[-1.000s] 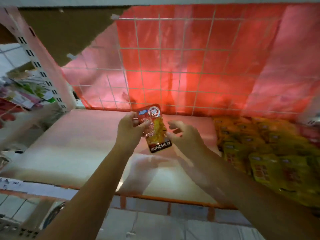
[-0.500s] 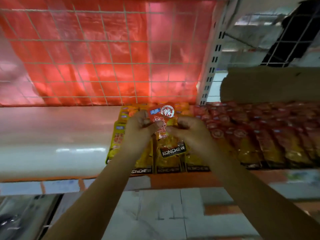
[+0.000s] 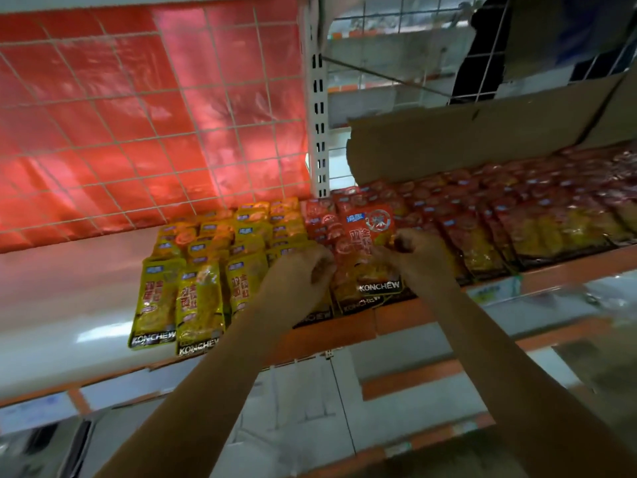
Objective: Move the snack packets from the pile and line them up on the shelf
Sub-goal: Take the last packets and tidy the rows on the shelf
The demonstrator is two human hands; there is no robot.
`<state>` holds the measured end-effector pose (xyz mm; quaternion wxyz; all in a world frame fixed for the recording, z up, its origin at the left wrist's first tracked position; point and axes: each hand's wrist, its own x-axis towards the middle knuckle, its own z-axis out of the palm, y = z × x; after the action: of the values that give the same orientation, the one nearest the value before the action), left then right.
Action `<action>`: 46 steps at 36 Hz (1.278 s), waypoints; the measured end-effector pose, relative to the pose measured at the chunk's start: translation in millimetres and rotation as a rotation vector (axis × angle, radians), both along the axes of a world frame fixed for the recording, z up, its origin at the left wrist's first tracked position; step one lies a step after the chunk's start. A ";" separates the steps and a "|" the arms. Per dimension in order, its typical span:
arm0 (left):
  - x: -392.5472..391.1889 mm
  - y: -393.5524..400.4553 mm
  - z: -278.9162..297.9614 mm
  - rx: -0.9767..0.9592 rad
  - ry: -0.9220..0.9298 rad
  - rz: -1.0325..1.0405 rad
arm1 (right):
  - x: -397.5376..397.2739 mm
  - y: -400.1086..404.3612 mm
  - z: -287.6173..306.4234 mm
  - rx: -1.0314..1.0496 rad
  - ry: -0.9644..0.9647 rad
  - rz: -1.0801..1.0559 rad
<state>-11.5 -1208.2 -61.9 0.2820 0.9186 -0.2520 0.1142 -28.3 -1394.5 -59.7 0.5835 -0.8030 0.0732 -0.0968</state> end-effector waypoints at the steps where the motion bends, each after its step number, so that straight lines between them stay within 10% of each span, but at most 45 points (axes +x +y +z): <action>1: 0.6 -4.1 -1.2 0.045 0.002 -0.035 | 0.5 -5.5 0.7 -0.005 -0.002 -0.021; 18: 16.8 -38.7 -3.2 0.424 0.082 -0.053 | 62.9 -44.9 24.9 -0.037 -0.045 -0.141; 32: 42.8 -55.3 8.8 0.444 0.109 -0.014 | 148.2 -40.8 26.6 -0.286 -0.145 0.029; 46: 49.7 -58.6 1.9 0.485 0.099 -0.029 | 181.4 -49.0 28.8 -0.106 -0.007 0.192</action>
<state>38.2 -1266.7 -60.0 0.0668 0.9603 -0.2709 0.0010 153.1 -1443.5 -31.0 0.5468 -0.8359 -0.0113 -0.0469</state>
